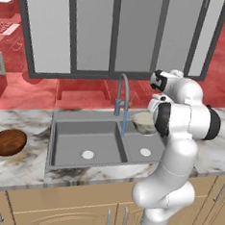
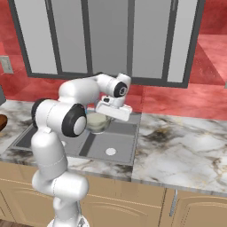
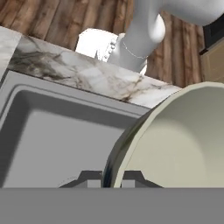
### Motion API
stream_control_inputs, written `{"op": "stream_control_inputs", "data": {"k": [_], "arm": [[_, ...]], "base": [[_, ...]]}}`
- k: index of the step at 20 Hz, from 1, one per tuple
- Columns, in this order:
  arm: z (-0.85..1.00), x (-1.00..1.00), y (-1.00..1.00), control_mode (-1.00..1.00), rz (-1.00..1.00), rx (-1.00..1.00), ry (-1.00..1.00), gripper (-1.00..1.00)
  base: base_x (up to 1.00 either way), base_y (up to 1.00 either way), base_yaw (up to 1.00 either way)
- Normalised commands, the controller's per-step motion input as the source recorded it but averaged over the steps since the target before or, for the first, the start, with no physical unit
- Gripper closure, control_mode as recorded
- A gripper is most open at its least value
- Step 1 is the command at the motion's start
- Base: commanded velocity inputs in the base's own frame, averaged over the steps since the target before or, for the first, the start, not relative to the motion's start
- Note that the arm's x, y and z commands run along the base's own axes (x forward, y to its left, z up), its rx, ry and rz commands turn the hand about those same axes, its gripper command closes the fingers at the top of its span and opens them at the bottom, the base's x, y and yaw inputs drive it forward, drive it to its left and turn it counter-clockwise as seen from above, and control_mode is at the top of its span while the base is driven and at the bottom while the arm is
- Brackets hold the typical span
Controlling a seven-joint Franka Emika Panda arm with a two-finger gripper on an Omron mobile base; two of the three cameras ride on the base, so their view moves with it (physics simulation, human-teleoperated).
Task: Rinse each bowl for a few seconds and place them down in the sink or on the counter.
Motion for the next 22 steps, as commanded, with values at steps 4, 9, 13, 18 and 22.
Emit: {"op": "stream_control_inputs", "data": {"k": [4, 9, 13, 18, 22], "arm": [[0.09, 0.02, -0.37, -1.0, -0.03, 0.0, 0.01, 1.0], [0.08, 0.01, -0.39, -1.0, -0.05, 0.0, 0.01, 1.0], [0.02, 0.0, -0.33, -1.0, -0.06, 0.0, 0.01, 1.0], [0.0, -0.01, -0.32, -1.0, -0.08, 0.0, 0.0, 1.0], [0.0, -0.08, -0.34, -1.0, -0.07, 0.0, 0.0, 1.0]], "base": [[0.0, 0.0, 0.0], [0.0, 0.0, 0.0], [0.0, 0.0, 0.0], [0.0, 0.0, 0.0], [0.0, 0.0, 0.0]]}}
